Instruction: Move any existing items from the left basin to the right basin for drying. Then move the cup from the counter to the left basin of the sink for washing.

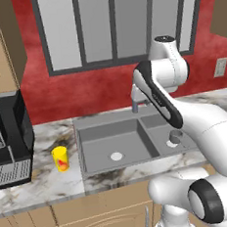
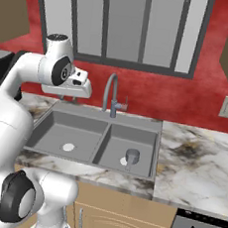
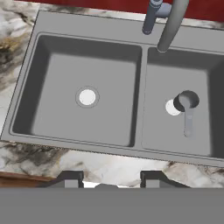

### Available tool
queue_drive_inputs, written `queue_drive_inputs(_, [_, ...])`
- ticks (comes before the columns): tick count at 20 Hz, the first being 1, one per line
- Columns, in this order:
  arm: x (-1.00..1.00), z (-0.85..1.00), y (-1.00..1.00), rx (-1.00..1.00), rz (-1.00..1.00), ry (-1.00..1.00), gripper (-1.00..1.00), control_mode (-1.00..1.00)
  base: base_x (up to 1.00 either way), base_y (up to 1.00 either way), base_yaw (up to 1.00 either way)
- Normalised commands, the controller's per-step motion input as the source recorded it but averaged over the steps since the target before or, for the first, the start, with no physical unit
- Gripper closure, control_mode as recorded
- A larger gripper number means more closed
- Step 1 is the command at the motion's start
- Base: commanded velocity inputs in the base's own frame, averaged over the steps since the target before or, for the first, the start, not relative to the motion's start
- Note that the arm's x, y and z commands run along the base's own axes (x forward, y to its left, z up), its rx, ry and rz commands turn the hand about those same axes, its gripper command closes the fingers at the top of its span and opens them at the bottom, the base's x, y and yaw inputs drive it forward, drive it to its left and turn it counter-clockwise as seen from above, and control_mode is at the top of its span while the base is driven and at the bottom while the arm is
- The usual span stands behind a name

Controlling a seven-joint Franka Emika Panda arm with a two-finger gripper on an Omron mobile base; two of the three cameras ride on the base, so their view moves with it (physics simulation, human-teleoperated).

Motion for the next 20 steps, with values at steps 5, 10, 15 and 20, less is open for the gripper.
queue_drive_inputs(5, [-0.04,-0.02,0.1,0.0,-0.01,0.02,-1.0,-1.0,0.0,0.0,0.0])
queue_drive_inputs(10, [-0.42,-0.21,0.51,0.1,0.0,0.02,-1.0,-1.0,0.0,0.0,0.0])
queue_drive_inputs(15, [-0.1,-0.15,0.66,0.25,0.0,0.14,-1.0,-1.0,0.0,0.0,0.0])
queue_drive_inputs(20, [-0.05,-0.21,0.74,0.28,0.0,0.11,-1.0,-1.0,0.0,0.0,0.0])
